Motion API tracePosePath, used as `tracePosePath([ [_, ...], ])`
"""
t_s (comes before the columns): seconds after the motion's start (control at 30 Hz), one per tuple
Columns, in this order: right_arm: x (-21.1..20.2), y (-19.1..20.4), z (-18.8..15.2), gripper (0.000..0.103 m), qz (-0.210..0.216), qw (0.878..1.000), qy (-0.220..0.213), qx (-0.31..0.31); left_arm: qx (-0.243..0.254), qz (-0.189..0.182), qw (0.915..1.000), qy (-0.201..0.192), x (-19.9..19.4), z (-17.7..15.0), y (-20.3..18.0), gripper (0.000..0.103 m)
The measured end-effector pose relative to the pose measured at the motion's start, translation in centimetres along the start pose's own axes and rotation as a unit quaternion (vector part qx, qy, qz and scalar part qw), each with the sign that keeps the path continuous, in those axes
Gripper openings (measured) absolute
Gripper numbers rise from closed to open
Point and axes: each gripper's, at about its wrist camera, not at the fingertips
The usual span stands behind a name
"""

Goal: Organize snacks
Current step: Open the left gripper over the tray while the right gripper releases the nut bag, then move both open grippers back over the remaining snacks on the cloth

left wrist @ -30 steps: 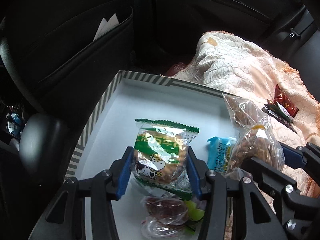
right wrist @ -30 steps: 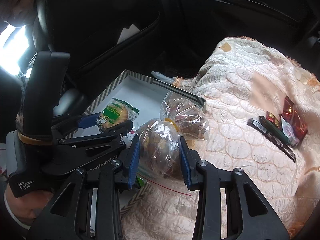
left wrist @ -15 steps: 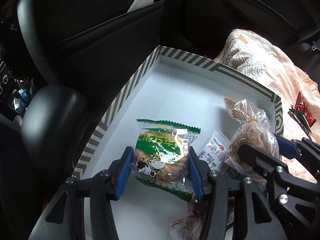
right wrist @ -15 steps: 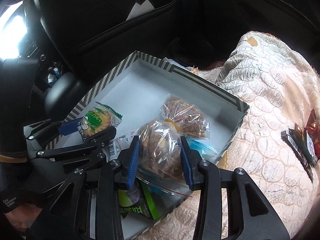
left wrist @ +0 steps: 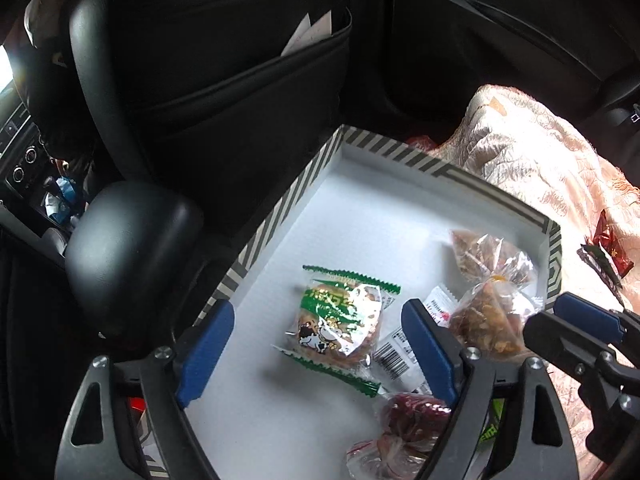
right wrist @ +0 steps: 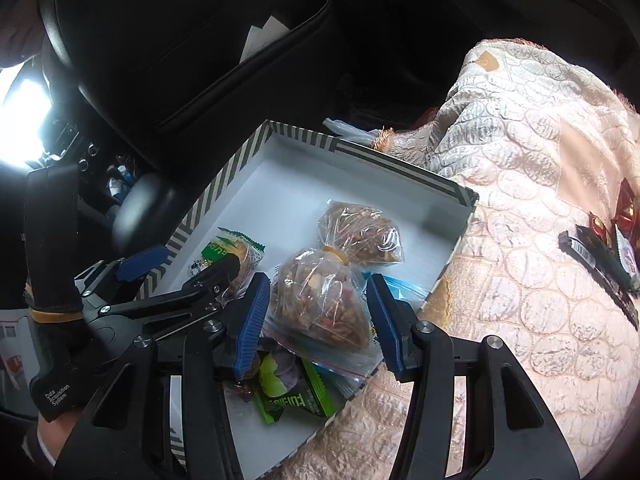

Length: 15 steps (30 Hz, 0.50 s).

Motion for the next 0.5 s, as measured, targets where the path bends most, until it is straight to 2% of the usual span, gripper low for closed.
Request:
tracePosePath([
  [0.3, -4.5, -3.6, -2.3, 0.05, -0.021, 0.999, -0.018, 0.031, 0.028, -0.029, 0.999, -0.021, -3.0, -0.1, -3.7, 0.092],
  [0.5, -6.8, -6.2, -3.8, 0.05, -0.026, 0.998, -0.03, 0.05, 0.056, -0.041, 0.9972, -0.028, -4.6, -0.6, -7.6, 0.093],
])
Point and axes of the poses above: each gripper's, at about its wrist camera, not at the fingertips, and x roughly the way its jaws point, y to its left, z to its top, and after that the axes turned 7 degrees about y, right-handed
